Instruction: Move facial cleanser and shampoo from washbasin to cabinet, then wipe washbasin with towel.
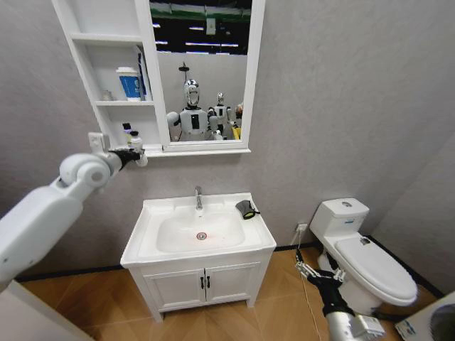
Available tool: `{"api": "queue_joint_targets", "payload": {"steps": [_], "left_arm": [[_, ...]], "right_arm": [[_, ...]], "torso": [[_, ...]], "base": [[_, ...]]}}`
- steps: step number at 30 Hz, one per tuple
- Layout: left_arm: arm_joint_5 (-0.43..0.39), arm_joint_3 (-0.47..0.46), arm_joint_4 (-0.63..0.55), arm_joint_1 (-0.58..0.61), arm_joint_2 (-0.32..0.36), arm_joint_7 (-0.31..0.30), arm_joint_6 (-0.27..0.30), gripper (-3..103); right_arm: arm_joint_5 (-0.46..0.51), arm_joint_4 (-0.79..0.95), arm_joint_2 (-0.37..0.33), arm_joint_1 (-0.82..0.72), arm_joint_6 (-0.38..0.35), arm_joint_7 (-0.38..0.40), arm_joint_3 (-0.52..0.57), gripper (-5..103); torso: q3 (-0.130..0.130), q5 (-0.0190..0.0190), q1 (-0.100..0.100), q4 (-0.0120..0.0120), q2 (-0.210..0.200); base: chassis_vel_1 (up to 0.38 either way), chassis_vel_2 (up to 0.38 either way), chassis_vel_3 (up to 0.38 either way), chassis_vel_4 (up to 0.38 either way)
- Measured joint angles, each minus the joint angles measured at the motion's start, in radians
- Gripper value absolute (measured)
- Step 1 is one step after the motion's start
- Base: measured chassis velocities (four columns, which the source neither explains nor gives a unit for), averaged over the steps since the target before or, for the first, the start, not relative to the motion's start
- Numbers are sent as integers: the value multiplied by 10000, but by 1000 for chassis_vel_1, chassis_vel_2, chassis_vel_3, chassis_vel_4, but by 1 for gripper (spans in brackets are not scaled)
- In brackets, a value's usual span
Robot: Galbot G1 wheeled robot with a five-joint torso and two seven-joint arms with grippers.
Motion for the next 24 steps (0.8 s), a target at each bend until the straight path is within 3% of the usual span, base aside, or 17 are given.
{"api": "queue_joint_targets", "payload": {"steps": [1,3,7,13,20,24], "left_arm": [[0,0,0,0,0,0,0,28],[96,834,1462,-996,-699,251,32,28],[242,1201,2706,-1546,-1400,382,65,28],[1374,1525,5327,-2233,-3013,1226,-424,28],[2329,1396,6973,-2484,-3828,1623,-793,28],[2505,1294,7162,-2419,-3914,1675,-846,28]], "right_arm": [[0,0,0,0,0,0,0,100],[187,4,-28,10,21,1,129,100],[351,-17,-87,72,21,9,220,100],[492,-104,-121,161,13,31,266,100],[524,-188,-74,118,21,32,363,100],[551,-209,-85,121,25,32,392,100]], "torso": [[0,0,0,0,0],[2,-6,1,-1,-1],[1,-7,1,1,-1],[2,-4,2,0,-1],[1,-6,2,1,-1],[0,-6,2,1,-1]], "base": [[0,0,0,0],[0,0,0,0],[0,0,0,0],[0,0,0,0],[0,0,0,0],[0,0,0,0]]}}
